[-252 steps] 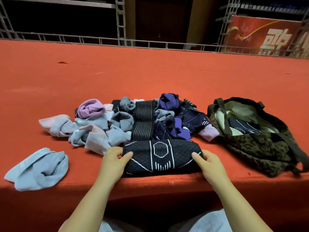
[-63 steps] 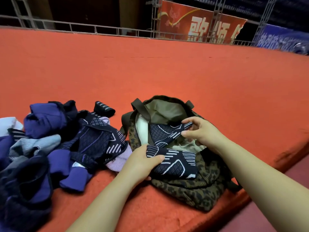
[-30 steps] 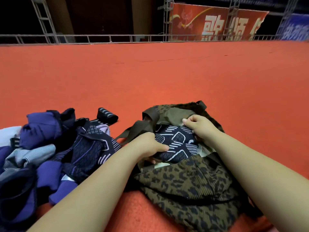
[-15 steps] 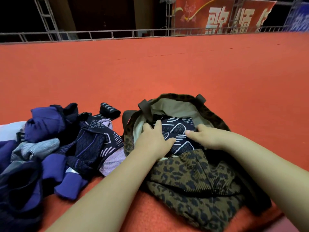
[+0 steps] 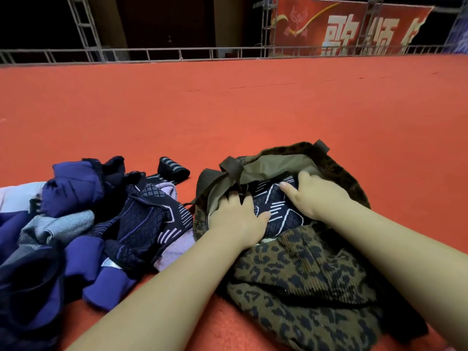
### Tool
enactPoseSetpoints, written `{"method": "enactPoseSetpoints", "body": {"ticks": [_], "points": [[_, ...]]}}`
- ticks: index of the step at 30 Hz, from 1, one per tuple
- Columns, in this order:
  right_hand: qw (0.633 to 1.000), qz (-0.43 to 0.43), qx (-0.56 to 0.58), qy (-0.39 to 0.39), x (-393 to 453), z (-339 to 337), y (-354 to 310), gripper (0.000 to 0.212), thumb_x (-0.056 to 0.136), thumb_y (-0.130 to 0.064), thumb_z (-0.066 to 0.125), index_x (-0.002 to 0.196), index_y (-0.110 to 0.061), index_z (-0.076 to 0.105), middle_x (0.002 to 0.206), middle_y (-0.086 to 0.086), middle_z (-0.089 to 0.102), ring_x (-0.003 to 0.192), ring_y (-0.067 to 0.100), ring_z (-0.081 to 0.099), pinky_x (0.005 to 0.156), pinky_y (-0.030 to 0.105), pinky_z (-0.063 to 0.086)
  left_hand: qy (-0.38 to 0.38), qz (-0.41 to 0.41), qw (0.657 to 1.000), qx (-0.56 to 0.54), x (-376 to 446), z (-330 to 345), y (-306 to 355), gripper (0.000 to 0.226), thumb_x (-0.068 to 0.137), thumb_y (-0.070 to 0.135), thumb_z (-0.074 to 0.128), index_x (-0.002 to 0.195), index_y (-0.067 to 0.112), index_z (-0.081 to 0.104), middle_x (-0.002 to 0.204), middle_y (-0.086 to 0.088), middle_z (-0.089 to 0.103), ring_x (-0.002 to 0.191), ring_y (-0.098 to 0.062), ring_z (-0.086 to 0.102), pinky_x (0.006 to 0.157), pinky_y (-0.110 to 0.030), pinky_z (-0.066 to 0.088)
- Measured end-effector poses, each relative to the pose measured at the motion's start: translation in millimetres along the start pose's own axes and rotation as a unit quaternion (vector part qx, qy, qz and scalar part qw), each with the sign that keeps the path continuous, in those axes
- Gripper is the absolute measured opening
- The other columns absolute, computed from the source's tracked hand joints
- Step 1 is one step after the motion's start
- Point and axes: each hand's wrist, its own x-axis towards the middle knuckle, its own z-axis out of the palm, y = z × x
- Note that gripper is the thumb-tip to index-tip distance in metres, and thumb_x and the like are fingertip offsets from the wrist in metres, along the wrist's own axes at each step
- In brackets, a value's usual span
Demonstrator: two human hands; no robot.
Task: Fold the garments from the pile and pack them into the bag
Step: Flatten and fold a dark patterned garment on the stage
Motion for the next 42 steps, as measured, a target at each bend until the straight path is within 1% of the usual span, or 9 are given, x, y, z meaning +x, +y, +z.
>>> {"method": "enactPoseSetpoints", "body": {"ticks": [3,10,15,18,21,26,32,36,42], "points": [[0.978,-0.139,0.059,0.143,-10,11,4,0.045,0.098,-0.043,0.035,0.121,-0.009,0.050,0.126,0.009,0.050,0.118,0.028,0.049,0.094,0.036,0.037,-0.015,0.006,1.000,-0.011,4,2,-4,0.064,0.095,0.058,0.023,0.149,0.023,0.016,0.156,-0.010,0.011,0.140,-0.029,0.014,0.110,-0.044,0.020],[0.984,-0.146,0.028,-0.094,15,38,9,0.079,0.084,-0.067,0.003,0.149,-0.024,0.022,0.146,0.010,0.031,0.136,0.029,0.025,0.112,0.041,0.024,-0.060,0.023,0.997,-0.046,4,2,-8,0.051,0.098,0.048,0.027,0.136,0.015,0.038,0.144,-0.011,0.039,0.129,-0.030,0.040,0.101,-0.042,0.035],[0.991,-0.090,0.013,-0.103,14,23,-9,0.048,0.098,-0.050,0.016,0.138,-0.033,0.035,0.138,0.015,0.035,0.134,0.035,0.025,0.107,0.045,0.026,-0.084,0.035,0.995,-0.035,-6,-11,-7,0.051,0.098,0.043,0.034,0.134,0.007,0.040,0.141,-0.017,0.044,0.127,-0.031,0.043,0.097,-0.036,0.036],[0.993,-0.086,0.061,-0.061,-6,10,-12,0.065,0.090,-0.060,0.005,0.105,-0.021,0.055,0.127,0.011,0.050,0.130,0.030,0.032,0.105,0.041,0.028,-0.085,0.060,0.986,-0.127,-25,-27,-22,0.049,0.093,0.045,0.041,0.131,0.015,0.047,0.133,-0.009,0.054,0.117,-0.026,0.051,0.094,-0.036,0.042],[0.987,-0.101,0.127,0.015,-40,-12,-27,0.050,0.097,-0.046,0.029,0.062,-0.015,0.046,0.076,0.007,0.054,0.089,0.027,0.051,0.075,0.037,0.036,-0.053,0.065,0.979,-0.185,-61,-47,-45,0.042,0.091,0.045,0.045,0.126,0.023,0.054,0.124,0.000,0.060,0.112,-0.020,0.057,0.094,-0.034,0.045],[0.967,-0.138,0.214,0.023,-97,-35,-73,0.026,0.092,-0.037,0.050,0.087,-0.018,0.066,0.085,-0.005,0.062,0.085,0.015,0.055,0.073,0.030,0.041,-0.025,0.076,0.954,-0.288,-118,-56,-87,0.021,0.088,0.042,0.052,0.083,0.025,0.064,0.067,0.011,0.066,0.071,-0.018,0.065,0.079,-0.038,0.054],[0.939,-0.193,0.286,0.006,-151,-25,-150,0.013,0.089,-0.026,0.057,0.080,-0.023,0.065,0.077,-0.008,0.064,0.075,0.009,0.057,0.072,0.026,0.041,0.015,0.008,0.950,-0.312,-164,-59,-160,0.026,0.083,0.043,0.057,0.075,0.020,0.066,0.072,0.003,0.067,0.070,-0.011,0.058,0.073,-0.033,0.048],[0.908,-0.243,0.334,-0.073,-169,2,-194,0.015,0.089,-0.029,0.061,0.104,-0.025,0.063,0.098,-0.014,0.064,0.091,0.003,0.059,0.087,0.021,0.044,0.031,-0.008,0.928,-0.372,-191,-66,-204,0.021,0.084,0.037,0.059,0.072,0.021,0.066,0.073,0.004,0.067,0.067,-0.004,0.061,0.064,-0.029,0.044],[0.874,-0.206,0.423,-0.124,-166,21,-237,0.004,0.093,-0.031,0.055,0.097,-0.032,0.056,0.091,-0.007,0.062,0.078,0.010,0.060,0.076,0.026,0.048,0.252,-0.052,0.932,-0.256,-210,-83,-247,0.014,0.084,0.033,0.062,0.073,0.024,0.061,0.071,0.010,0.063,0.070,-0.003,0.058,0.069,-0.028,0.045]]}}
